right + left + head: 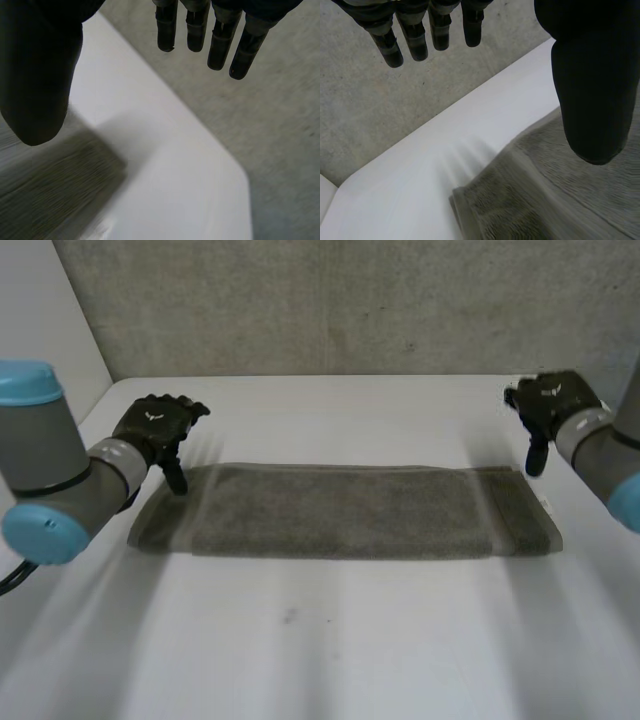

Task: Fold the towel.

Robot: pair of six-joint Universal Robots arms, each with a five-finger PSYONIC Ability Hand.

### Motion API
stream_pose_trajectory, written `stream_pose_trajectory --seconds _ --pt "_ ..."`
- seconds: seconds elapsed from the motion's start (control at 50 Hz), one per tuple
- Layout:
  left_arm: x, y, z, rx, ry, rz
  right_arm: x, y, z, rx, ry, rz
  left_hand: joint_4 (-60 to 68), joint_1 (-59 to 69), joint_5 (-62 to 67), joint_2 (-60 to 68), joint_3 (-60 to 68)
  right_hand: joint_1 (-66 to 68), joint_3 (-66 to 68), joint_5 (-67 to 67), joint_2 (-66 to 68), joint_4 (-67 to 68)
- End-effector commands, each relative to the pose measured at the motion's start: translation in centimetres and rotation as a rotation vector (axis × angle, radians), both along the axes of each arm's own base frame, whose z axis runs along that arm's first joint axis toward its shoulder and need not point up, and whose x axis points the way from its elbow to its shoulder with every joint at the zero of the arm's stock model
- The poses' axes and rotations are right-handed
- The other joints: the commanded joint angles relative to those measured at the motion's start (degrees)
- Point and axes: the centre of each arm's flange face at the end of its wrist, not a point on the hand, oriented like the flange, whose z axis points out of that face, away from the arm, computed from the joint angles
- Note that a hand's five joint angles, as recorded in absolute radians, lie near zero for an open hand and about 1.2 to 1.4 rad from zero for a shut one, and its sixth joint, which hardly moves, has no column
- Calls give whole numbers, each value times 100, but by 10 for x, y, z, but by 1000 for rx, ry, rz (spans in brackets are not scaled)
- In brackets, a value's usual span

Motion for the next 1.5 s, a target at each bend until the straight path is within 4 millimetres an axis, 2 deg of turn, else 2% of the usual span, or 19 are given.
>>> stream_pose_trajectory --seconds 0.02,0.26,0.34,0.44,0.58,0.68,0.8,0.86,0.9,0.96,1.0,1.02,1.08,1.1,1.12,1.2,1.36,1.46,1.5 --pt "8 34 -3 -28 7 0 -17 40 -41 137 11 23 47 30 -161 57 55 557 500 560 454 405" --pt "13 51 -19 -40 14 4 -31 44 -96 131 37 20 47 30 -161 57 55 2007 1949 2010 1903 1855" --pt "13 51 -19 -38 15 6 -36 39 -106 139 68 18 47 30 -161 57 55 3597 3540 3600 3494 3445" --pt "14 51 -20 -36 14 9 -48 29 -106 125 74 -25 47 30 -161 57 55 6672 6614 6675 6568 6520" --pt "15 51 -20 -32 21 12 -86 8 -83 48 76 -152 47 30 -161 57 55 6677 6619 6680 6574 6525" --pt "16 50 -20 -29 26 17 -136 -10 -73 20 151 -252 47 30 -161 57 55 6677 6619 6680 6574 6525" --pt "16 50 -20 -29 28 18 -139 -16 -65 -23 249 -236 47 30 -161 57 55 6677 6619 6680 6574 6525" --pt "16 50 -20 -29 28 20 -115 -19 -48 -84 227 -192 47 30 -161 57 55 6677 6619 6680 6574 6525" --pt "16 50 -20 -29 28 20 -59 -9 -15 -190 151 -76 47 30 -161 57 55 6677 6619 6680 6574 6525" --pt "17 50 -20 -28 27 21 -32 -2 -2 -229 114 -15 47 30 -161 57 55 6677 6619 6680 6574 6525" --pt "17 51 -20 -28 27 21 23 18 6 -260 71 124 47 30 -161 57 55 6677 6619 6680 6574 6525" --pt "17 51 -20 -28 27 23 23 18 6 -260 71 124 47 30 -161 57 55 6677 6619 6680 6574 6525" --pt "17 53 -18 -33 29 21 118 72 1 -287 35 385 47 30 -161 57 55 6677 6619 6680 6574 6525" --pt "17 53 -18 -33 29 21 119 72 1 -287 35 386 47 30 -161 57 55 6677 6619 6680 6574 6525" --pt "18 53 -18 -31 28 21 148 95 -9 -271 31 474 47 30 -161 57 55 6677 6619 6680 6574 6525" --pt "18 54 -19 -31 28 21 198 144 -44 -198 65 652 47 30 -161 57 55 6677 6619 6680 6574 6525" --pt "18 54 -19 -31 28 23 233 191 -77 -150 88 790 47 30 -161 57 55 6677 6619 6680 6574 6525" --pt "18 54 -19 -31 28 23 234 191 -71 -154 78 785 47 30 -161 57 55 6516 6459 6519 6413 6364" --pt "18 54 -19 -30 28 21 232 191 -67 -157 74 787 47 30 -161 57 55 5169 5112 5172 5066 5017"
